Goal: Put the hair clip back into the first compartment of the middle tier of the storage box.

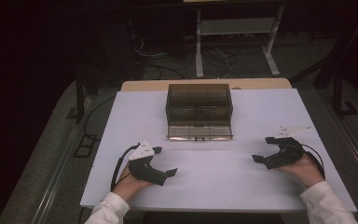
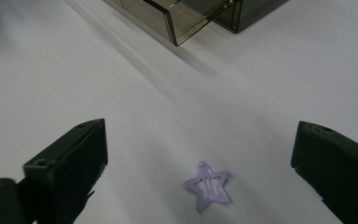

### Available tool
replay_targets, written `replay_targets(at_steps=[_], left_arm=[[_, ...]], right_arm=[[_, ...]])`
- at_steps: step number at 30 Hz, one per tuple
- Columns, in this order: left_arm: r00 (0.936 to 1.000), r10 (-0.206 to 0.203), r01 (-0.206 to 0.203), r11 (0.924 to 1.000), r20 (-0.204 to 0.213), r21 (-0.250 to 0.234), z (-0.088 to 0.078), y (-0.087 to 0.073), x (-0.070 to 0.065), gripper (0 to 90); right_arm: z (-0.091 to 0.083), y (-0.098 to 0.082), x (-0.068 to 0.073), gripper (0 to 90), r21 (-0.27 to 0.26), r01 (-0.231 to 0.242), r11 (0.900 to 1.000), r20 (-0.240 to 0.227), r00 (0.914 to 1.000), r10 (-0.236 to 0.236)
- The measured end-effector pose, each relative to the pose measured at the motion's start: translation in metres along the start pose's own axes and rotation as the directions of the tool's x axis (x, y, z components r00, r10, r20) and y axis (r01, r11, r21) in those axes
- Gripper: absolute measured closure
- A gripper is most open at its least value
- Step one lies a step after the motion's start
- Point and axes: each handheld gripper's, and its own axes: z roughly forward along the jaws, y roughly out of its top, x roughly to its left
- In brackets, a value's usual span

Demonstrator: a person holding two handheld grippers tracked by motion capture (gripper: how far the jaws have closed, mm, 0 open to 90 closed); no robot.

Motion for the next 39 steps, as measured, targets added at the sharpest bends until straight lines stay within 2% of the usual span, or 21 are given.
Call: replay_targets(at_steps=[9, 23, 39], left_arm=[[1.0, 0.0, 0.0, 1.0, 0.007, 0.002, 0.001, 0.0, 0.0, 0.0], [1.0, -0.001, 0.001, 1.0, 0.009, -0.001, 0.001, 0.0, -0.001, 0.0], [0.9999, 0.005, -0.005, 1.0, 0.01, -0.002, 0.001, 0.001, -0.001, 0.0]], right_arm=[[0.003, -0.001, -0.01, 15.1, 0.029, 0.029, 0.999, -0.024, 0.9993, -0.029], [0.009, -0.007, -0.018, 36.6, 0.066, 0.096, 0.993, -0.054, 0.9943, -0.092], [0.014, -0.011, -0.015, 46.8, 0.1, 0.15, 0.984, -0.063, 0.9875, -0.144]])
